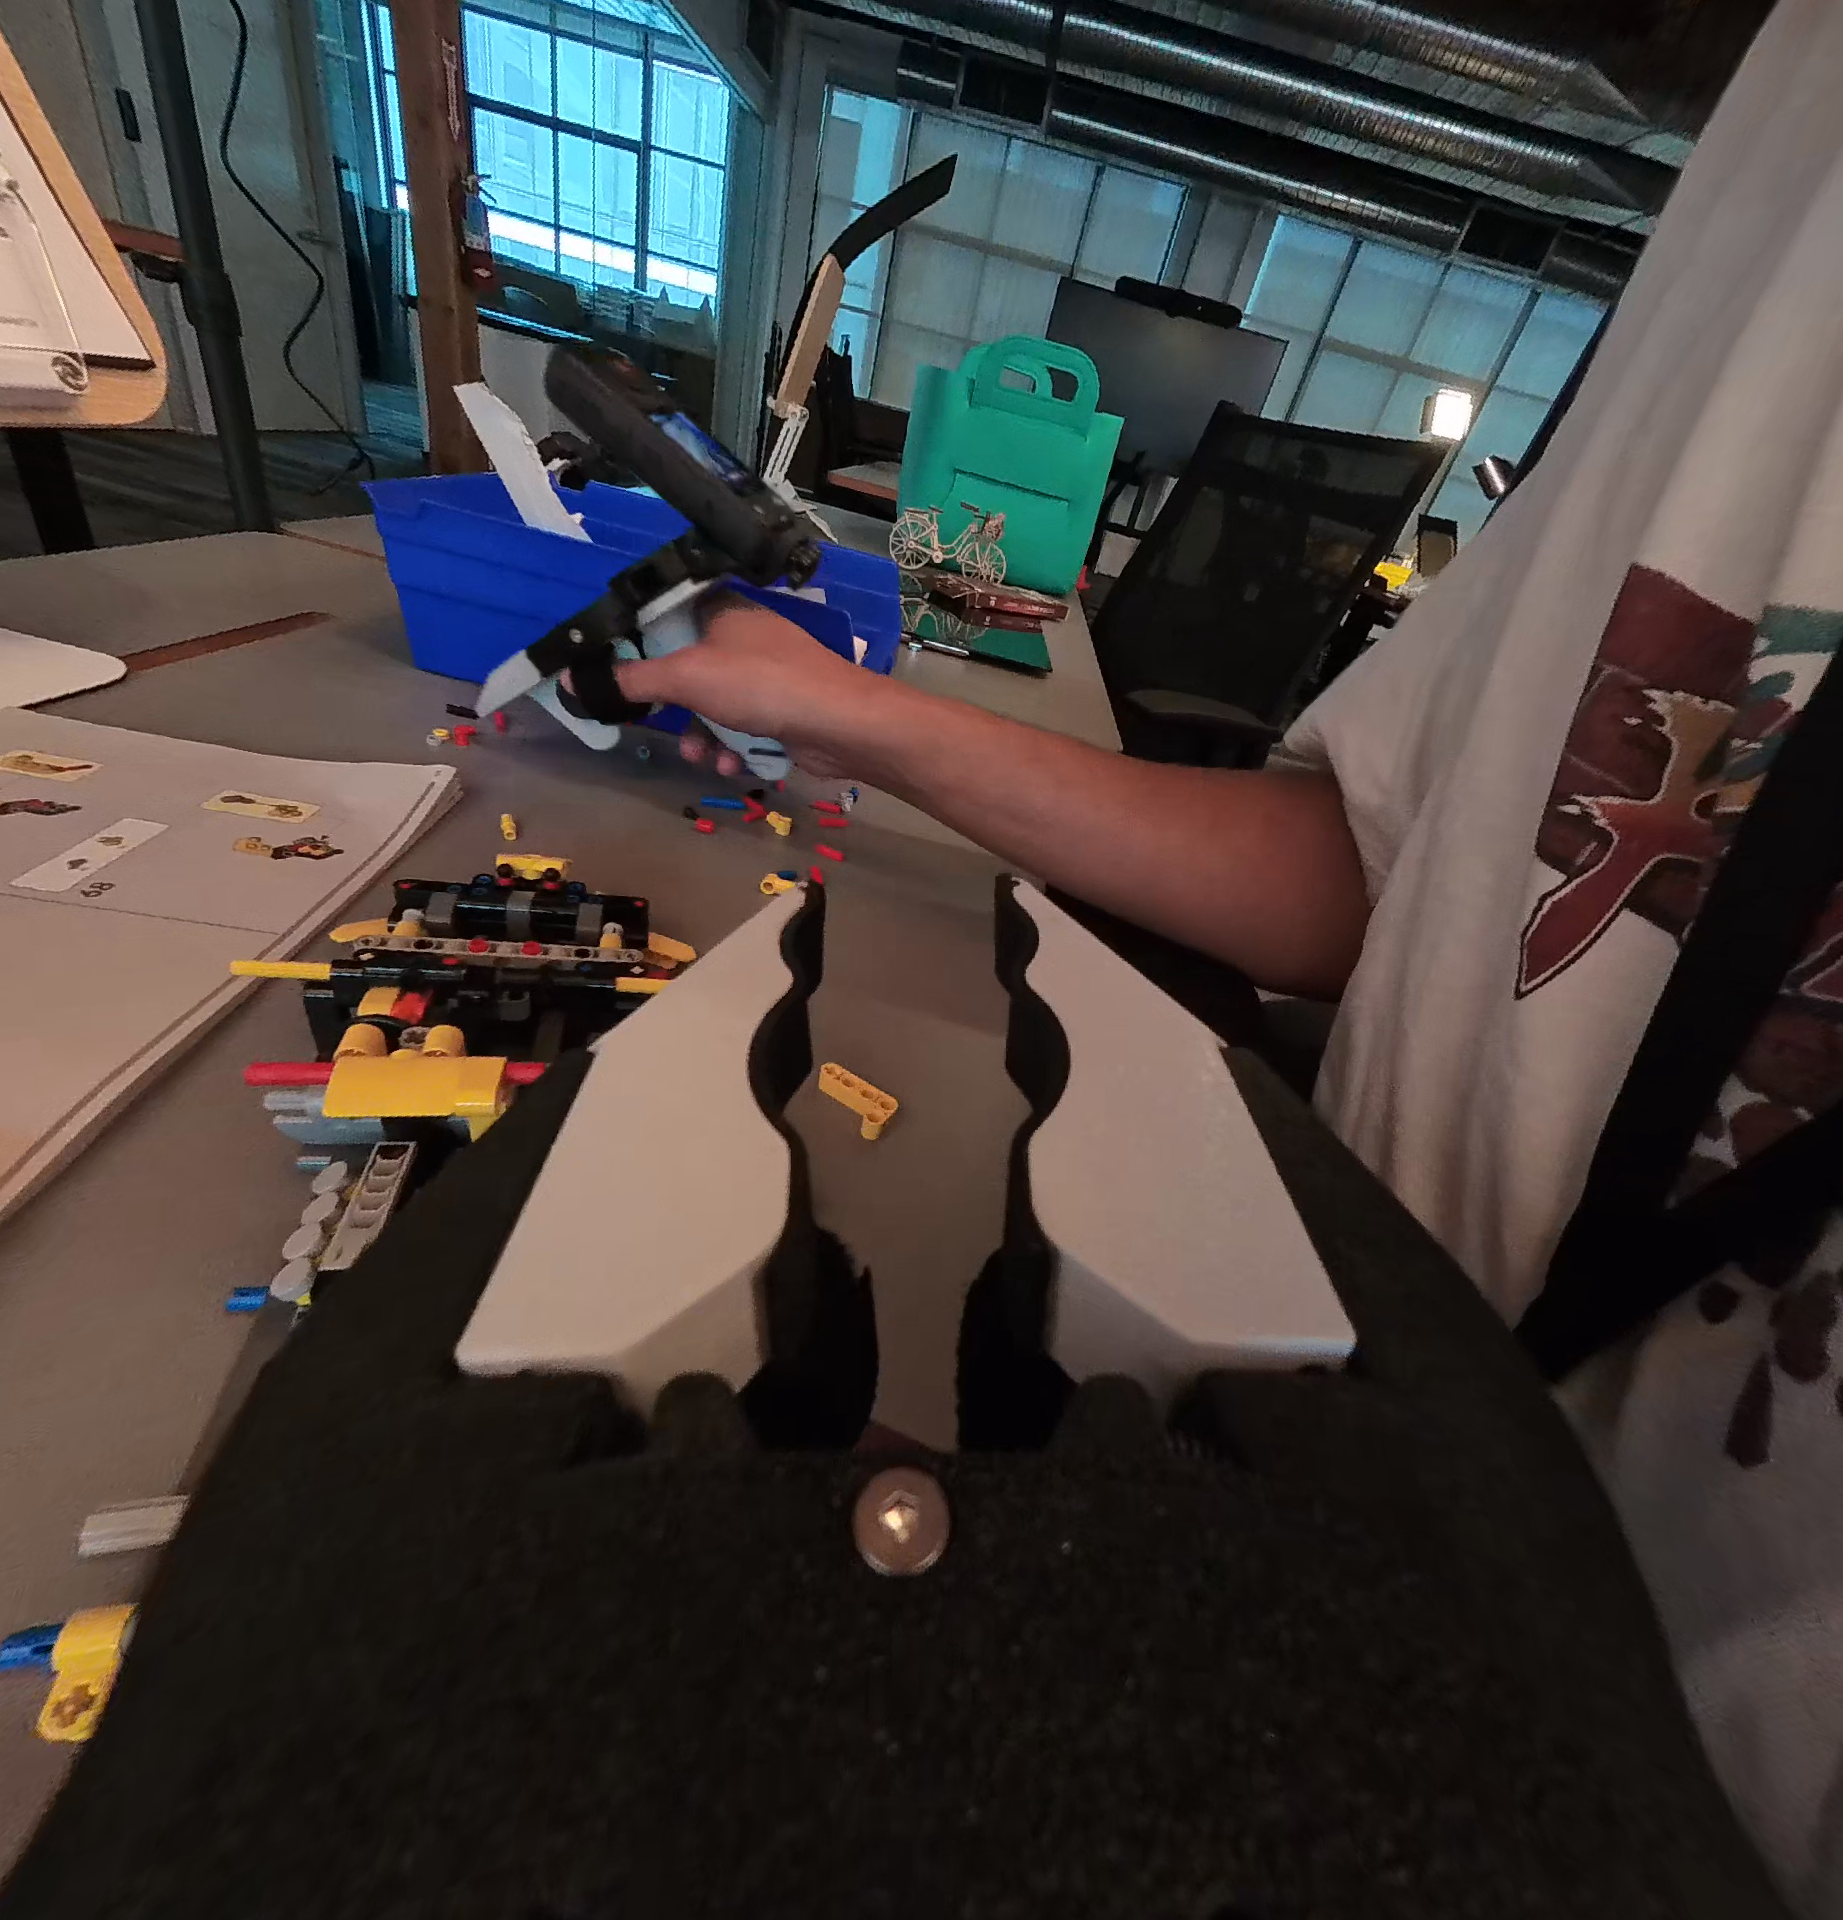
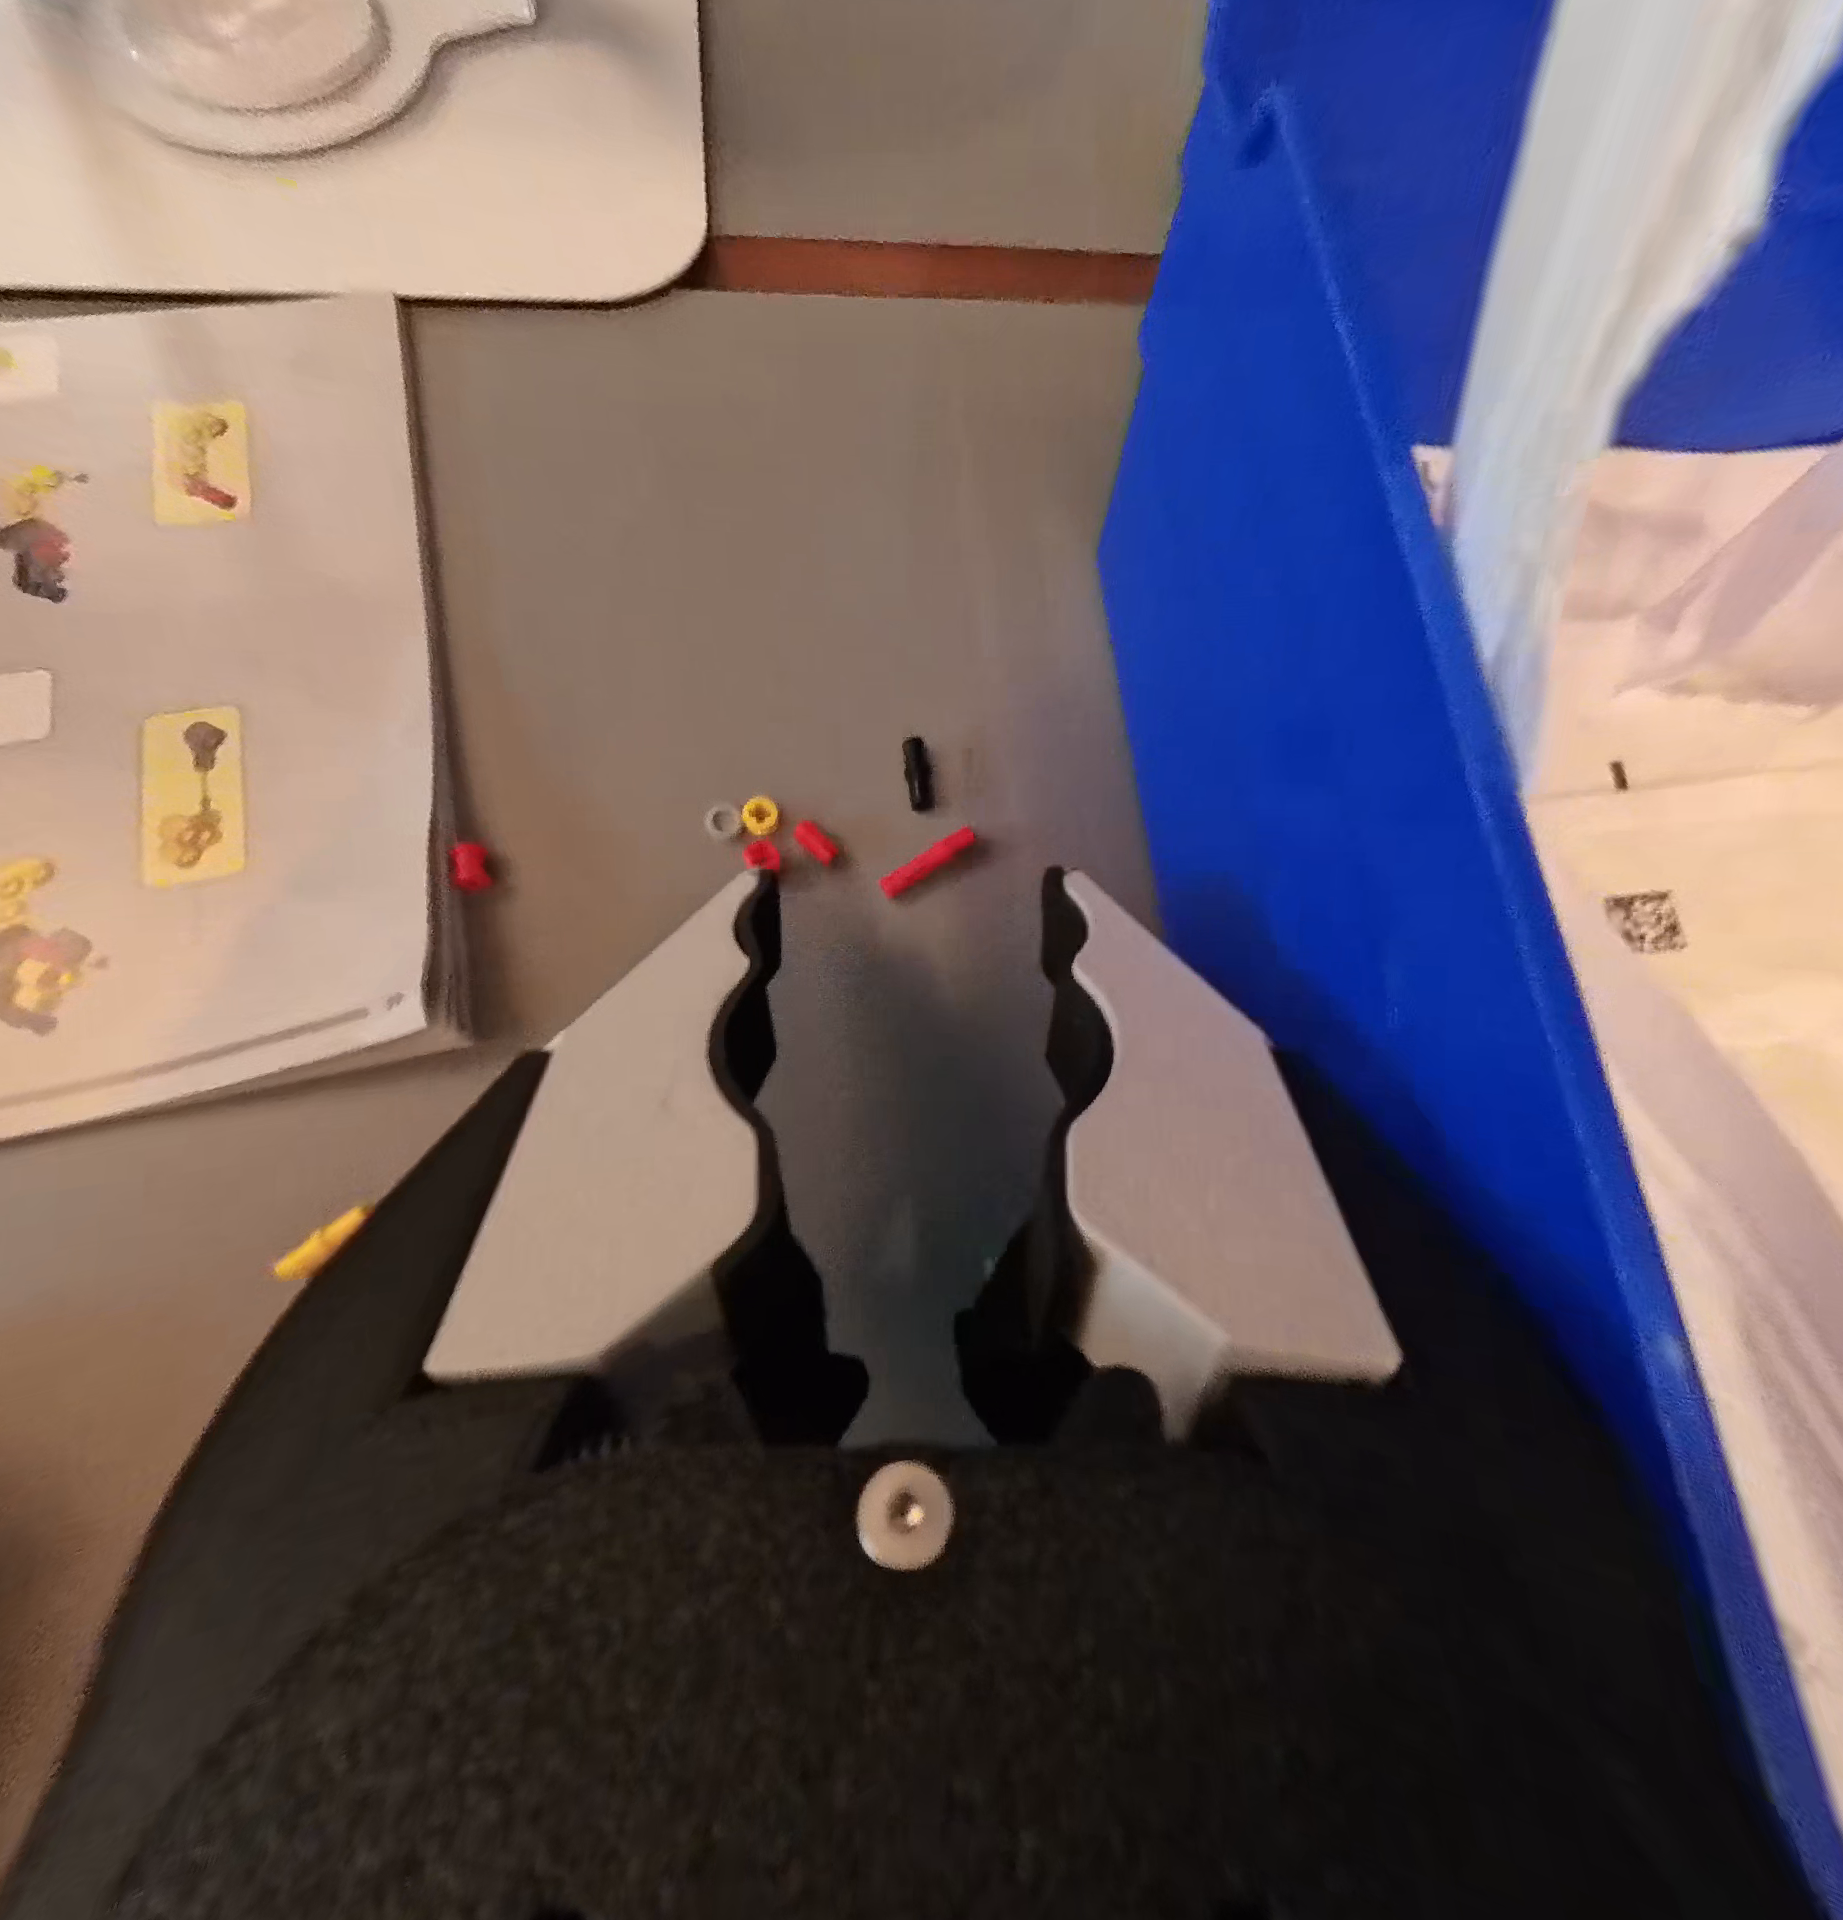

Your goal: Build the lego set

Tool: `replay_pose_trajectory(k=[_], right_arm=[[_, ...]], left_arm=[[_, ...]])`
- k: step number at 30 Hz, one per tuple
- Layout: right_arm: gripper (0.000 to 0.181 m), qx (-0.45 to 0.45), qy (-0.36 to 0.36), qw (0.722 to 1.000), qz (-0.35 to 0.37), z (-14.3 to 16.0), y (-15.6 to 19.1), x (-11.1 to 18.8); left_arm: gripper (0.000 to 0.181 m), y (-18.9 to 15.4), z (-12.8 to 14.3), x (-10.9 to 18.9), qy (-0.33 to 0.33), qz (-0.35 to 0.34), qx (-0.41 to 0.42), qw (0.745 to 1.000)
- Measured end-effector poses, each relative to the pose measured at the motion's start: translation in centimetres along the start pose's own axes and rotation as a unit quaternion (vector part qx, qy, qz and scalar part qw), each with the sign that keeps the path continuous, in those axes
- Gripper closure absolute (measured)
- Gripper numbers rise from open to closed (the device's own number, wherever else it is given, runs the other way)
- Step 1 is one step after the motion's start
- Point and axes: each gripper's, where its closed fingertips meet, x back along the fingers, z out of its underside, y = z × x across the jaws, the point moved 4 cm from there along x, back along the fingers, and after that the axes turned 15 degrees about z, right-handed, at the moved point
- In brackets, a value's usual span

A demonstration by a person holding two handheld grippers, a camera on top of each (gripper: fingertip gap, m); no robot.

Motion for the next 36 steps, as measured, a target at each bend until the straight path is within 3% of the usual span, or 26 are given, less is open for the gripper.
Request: replay_pose_trajectory(k=[5,8,15,21,24,29,31,36], right_arm=[[0.135,0.007,0.027,1.000,-0.010,-0.5,0.7,-1.8],[0.146,0.000,0.032,0.999,-0.017,-0.1,0.8,-2.4],[0.175,-0.013,0.030,0.999,-0.026,0.1,0.6,-2.4],[0.177,0.019,0.013,0.999,-0.035,-0.3,0.9,-1.3],[0.177,0.007,-0.051,0.996,-0.077,-2.4,1.2,2.0],[0.178,0.014,-0.179,0.970,-0.161,-4.6,1.7,10.9],[0.178,0.072,-0.186,0.955,-0.219,-2.8,2.9,14.1],[0.177,0.199,-0.117,0.916,-0.328,6.2,6.2,19.1]], left_arm=[[0.148,0.0,0.1,-0.1,-0.001,0.005,0.006,1.000],[0.148,0.0,0.1,0.0,-0.003,0.005,0.008,1.000],[0.148,0.3,-0.1,0.2,-0.014,0.007,0.019,1.000],[0.148,0.2,-0.1,0.1,-0.012,0.007,0.013,1.000],[0.148,0.2,0.0,0.2,-0.009,0.002,0.011,1.000],[0.148,0.3,-0.4,0.6,-0.019,-0.009,0.009,1.000],[0.149,0.5,-0.5,0.8,-0.022,-0.019,0.010,1.000],[0.149,1.6,0.1,1.0,-0.006,-0.064,0.014,0.998]])
